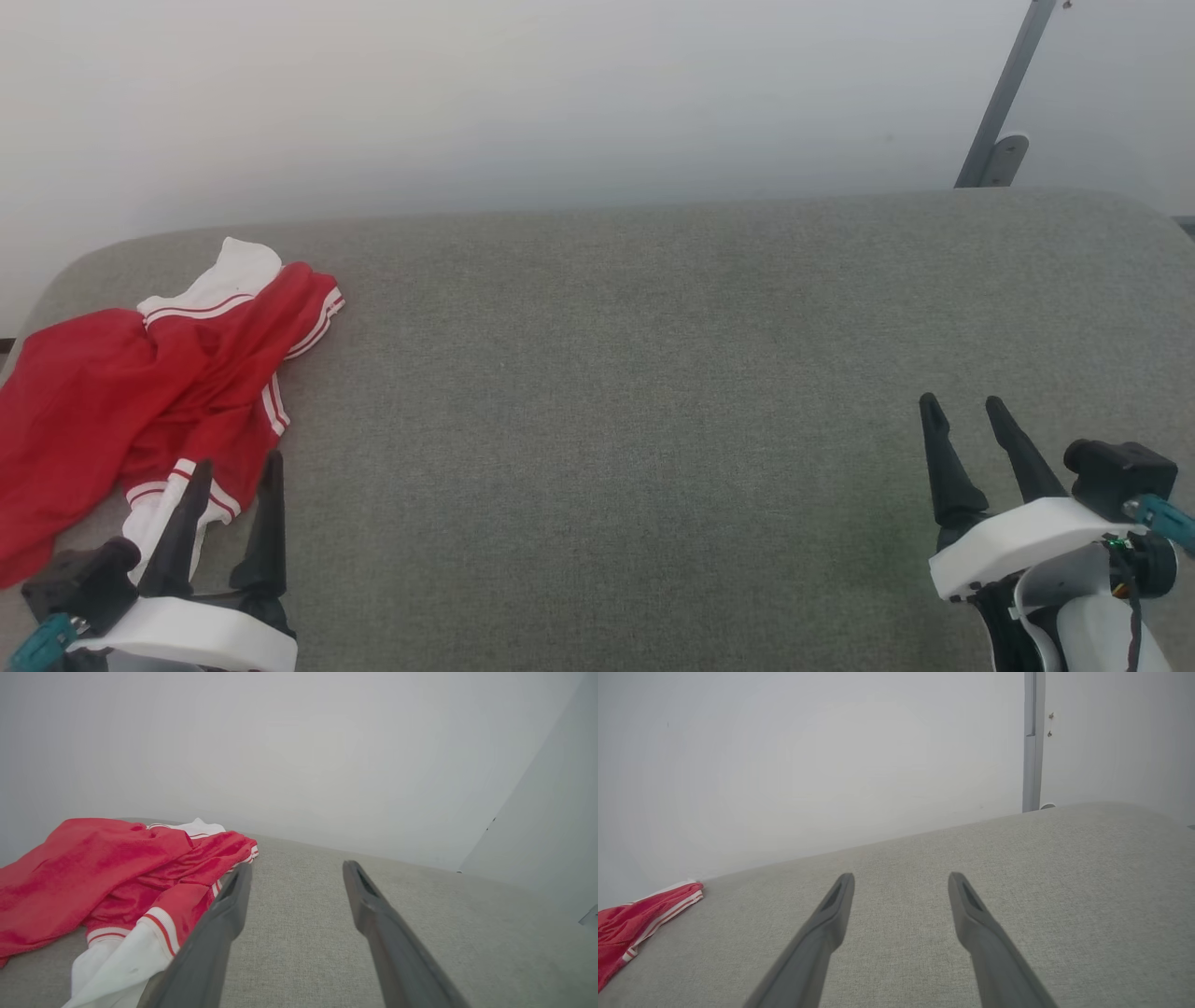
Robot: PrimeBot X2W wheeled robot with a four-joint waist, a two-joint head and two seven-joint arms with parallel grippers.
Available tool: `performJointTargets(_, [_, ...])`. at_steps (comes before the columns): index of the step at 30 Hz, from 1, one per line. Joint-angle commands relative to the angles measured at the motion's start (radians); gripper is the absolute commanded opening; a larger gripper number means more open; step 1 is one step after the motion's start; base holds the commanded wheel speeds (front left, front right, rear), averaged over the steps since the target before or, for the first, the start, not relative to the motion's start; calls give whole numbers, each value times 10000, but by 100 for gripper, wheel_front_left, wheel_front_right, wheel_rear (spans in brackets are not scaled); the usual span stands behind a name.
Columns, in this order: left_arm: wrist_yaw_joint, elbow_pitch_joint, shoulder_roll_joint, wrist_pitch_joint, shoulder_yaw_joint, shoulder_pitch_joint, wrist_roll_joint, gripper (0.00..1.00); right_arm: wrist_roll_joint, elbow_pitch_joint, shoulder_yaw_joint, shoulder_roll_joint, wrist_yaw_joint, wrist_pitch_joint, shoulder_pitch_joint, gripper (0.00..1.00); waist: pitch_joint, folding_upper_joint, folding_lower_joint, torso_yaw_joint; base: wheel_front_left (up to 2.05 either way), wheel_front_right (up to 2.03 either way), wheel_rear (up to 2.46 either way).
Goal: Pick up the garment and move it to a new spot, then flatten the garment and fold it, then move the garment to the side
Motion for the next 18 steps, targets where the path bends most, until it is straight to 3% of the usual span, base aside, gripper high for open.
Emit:
performJointTargets(1, [-36, -90, 86, -91, 11, 101, 280, 100, -225, -94, 23, -34, 3, -111, -148, 100, 4, -1, 0, 0, 0, 0, 0])
performJointTargets(18, [-31, -156, 279, -399, -11, 181, 1176, 100, -1403, -110, 6, -33, 2, -337, -208, 100, 39, -1, 0, 5, 0, 0, 0])
